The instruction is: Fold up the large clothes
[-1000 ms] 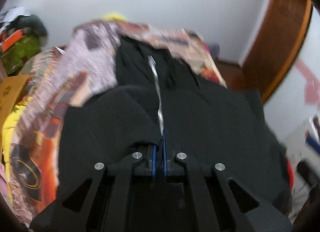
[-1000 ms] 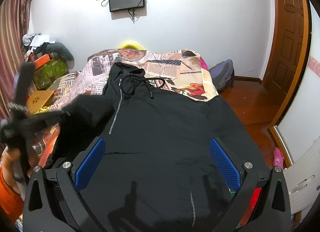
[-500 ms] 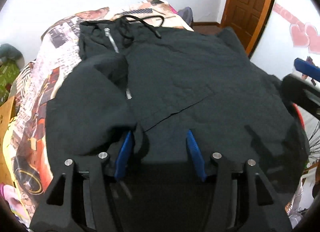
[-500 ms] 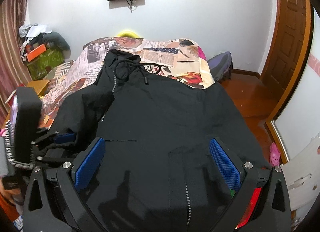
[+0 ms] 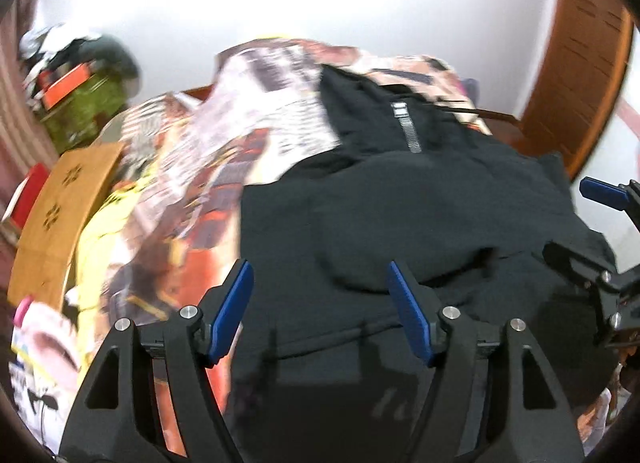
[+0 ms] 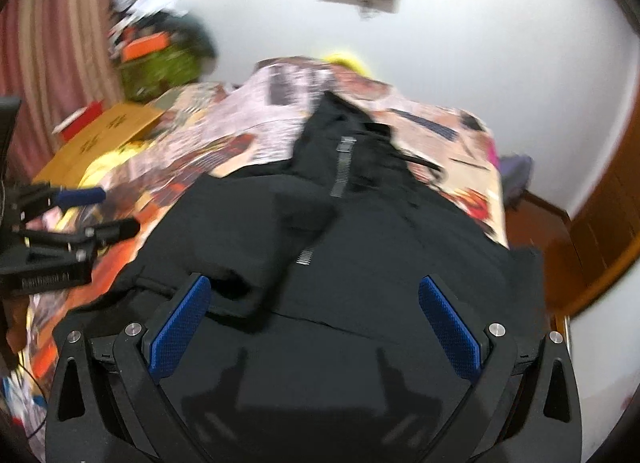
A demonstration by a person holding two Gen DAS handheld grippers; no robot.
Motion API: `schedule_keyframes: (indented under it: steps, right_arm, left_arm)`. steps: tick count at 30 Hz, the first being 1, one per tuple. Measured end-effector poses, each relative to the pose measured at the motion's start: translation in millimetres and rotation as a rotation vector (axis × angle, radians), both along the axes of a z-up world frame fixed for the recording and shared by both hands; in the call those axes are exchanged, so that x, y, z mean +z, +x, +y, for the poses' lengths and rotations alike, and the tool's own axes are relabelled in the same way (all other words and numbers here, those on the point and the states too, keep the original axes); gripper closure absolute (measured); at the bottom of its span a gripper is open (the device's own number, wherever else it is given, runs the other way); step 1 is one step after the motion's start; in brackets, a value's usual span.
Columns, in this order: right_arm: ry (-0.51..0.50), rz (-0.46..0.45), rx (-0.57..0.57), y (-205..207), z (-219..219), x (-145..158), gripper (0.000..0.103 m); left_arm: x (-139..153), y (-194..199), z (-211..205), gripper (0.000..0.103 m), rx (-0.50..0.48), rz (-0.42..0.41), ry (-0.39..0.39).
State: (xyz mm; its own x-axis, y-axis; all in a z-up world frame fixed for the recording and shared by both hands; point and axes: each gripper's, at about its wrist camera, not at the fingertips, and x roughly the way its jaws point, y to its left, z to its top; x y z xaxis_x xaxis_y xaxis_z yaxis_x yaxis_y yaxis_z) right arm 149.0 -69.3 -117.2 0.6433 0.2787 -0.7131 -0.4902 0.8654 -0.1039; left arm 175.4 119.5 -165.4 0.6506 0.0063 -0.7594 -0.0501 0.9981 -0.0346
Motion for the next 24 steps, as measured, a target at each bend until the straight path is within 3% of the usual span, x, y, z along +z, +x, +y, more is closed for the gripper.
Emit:
schedule_keyframes:
  steps: [10, 17, 20, 23, 24]
  right_arm:
    - [-0.263, 0.057, 0.257, 15.8, 90.8, -55.1, 0.002]
    - [-0.386, 0.114, 0.305, 30.9, 126.3, -94.2, 0.012]
    - [-0.382, 0.120, 0.306, 35.9, 127.8, -101.9, 0.015]
    - [-0.340, 0.143, 0.304, 39.7, 125.3, -102.7, 0.033]
    - [-0.336, 0.145, 0.297, 41.4, 124.4, -102.3, 0.049]
  left_arm:
    - [-40.5, -12.2, 57.4, 0.035, 0.110, 0.087, -0.019]
    - [-44.8, -12.2, 64.7, 0.035, 0.123, 0.081, -0.020]
    - [-42.0, -12.7, 63.8, 0.035, 0.123, 0.073, -0.009]
    - [-39.6, -13.4, 61.7, 0.035, 0.121, 0.067, -0.004]
    - [-38.5, -13.5, 60.9, 0.035, 0.120, 0.065, -0.003]
